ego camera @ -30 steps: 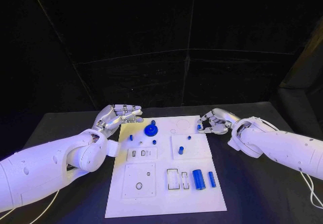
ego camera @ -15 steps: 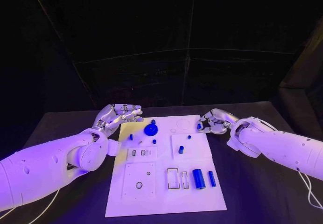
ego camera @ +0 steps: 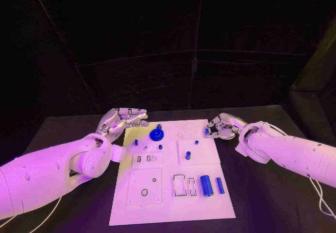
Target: Assemble the parts on the task board
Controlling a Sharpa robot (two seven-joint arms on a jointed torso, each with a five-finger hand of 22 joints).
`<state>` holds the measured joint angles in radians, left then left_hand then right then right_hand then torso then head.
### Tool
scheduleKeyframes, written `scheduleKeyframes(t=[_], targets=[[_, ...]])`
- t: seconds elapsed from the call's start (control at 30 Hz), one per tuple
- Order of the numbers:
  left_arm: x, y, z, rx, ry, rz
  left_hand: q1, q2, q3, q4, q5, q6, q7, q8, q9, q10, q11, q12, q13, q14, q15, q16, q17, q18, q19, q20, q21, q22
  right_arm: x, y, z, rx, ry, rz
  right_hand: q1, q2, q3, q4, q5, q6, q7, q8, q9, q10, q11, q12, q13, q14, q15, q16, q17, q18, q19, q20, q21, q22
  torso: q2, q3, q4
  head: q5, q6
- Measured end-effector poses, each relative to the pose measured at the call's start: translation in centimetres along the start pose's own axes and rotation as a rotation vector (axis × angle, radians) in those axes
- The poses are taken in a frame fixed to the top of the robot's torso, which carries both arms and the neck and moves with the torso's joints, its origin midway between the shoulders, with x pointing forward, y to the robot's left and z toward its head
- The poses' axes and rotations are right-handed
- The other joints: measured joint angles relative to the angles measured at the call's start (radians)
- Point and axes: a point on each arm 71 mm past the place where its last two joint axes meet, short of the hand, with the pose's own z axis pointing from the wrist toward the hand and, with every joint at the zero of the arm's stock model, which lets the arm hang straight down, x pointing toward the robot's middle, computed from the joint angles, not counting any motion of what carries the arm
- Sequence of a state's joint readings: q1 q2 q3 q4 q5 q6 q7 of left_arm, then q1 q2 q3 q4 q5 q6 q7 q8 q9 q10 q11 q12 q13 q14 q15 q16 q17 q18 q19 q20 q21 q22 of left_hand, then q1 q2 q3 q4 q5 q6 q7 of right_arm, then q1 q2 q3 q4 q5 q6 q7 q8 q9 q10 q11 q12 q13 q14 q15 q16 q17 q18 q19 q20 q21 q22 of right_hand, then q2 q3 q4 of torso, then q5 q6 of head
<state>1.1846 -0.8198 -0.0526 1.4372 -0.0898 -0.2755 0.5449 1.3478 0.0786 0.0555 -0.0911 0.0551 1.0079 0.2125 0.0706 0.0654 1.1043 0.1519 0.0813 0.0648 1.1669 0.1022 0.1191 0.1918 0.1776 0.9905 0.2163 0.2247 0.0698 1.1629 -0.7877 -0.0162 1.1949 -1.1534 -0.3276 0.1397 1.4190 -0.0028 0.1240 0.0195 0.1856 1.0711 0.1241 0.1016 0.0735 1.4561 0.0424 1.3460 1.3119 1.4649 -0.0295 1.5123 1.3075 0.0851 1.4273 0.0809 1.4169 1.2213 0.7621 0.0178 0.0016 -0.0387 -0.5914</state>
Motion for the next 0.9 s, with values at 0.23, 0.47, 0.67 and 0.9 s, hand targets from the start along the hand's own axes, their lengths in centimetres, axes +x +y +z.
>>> scheduleKeyframes(t=[0.23,0.47,0.67,0.9], targets=[[0.0,0.0,0.0,-0.001,0.0,0.0,0.0,0.0,0.0,0.0,0.0,0.0,0.0,0.0,0.0,0.0,0.0,0.0,0.0,0.0,0.0,0.0,0.0,0.0,0.0,0.0,0.0,0.0,-0.1,0.0,0.0,0.001,-0.01,0.002,-0.007,0.008,0.028,-0.009,-0.006,0.029,-0.003,0.015,0.0,0.006,-0.017,0.002,-0.004,0.0,-0.014,0.0,0.0,0.0,0.001,-0.014,0.005,0.005,0.0,0.0,0.0,0.0,-0.001],[0.0,0.0,0.0,-0.001,-0.001,0.0,0.0,0.0,0.0,0.0,0.0,0.0,0.0,0.0,0.0,0.0,0.0,0.0,0.0,0.0,0.0,0.0,0.0,0.0,0.0,0.0,0.0,0.0,0.0,0.6,0.0,-0.011,-0.034,0.018,-0.012,0.014,0.031,-0.012,-0.01,0.029,-0.003,0.017,0.0,0.005,-0.02,0.006,-0.004,0.002,-0.016,0.0,0.0,0.0,0.002,-0.015,0.005,0.006,-0.001,0.0002,0.0001,0.004,0.0],[-0.1,0.0,0.0,-0.002,-0.002,0.001,0.0,0.0,0.0,0.0,0.0,0.0,0.0,0.0,0.0,0.0,0.0,0.0,0.0,0.0,0.0,0.0,0.0,0.0,0.0,0.0,0.0,0.0,-0.1,1.2,-0.4,-0.026,-0.053,0.035,-0.015,0.018,0.041,-0.014,-0.004,0.03,-0.003,0.017,0.0,0.009,-0.023,0.006,-0.003,0.002,-0.016,0.0,0.0,0.0,0.006,-0.019,0.004,0.009,-0.001,-0.0006,0.0001,0.014,0.002],[-0.1,0.0,-0.1,-0.003,-0.002,0.001,0.0,0.0,0.0,0.0,0.0,0.0,0.0,0.0,0.0,0.0,0.0,0.0,0.0,0.0,0.0,0.0,0.0,0.0,0.0,0.0,0.0,0.0,0.4,3.4,-0.9,-0.049,-0.05,0.07,-0.017,0.019,0.041,-0.014,-0.004,0.03,-0.003,0.016,0.0,0.009,-0.023,0.008,-0.002,0.002,-0.016,0.0,0.0,0.0,0.006,-0.019,0.004,0.011,-0.004,-0.0042,0.0021,0.016,0.007]])
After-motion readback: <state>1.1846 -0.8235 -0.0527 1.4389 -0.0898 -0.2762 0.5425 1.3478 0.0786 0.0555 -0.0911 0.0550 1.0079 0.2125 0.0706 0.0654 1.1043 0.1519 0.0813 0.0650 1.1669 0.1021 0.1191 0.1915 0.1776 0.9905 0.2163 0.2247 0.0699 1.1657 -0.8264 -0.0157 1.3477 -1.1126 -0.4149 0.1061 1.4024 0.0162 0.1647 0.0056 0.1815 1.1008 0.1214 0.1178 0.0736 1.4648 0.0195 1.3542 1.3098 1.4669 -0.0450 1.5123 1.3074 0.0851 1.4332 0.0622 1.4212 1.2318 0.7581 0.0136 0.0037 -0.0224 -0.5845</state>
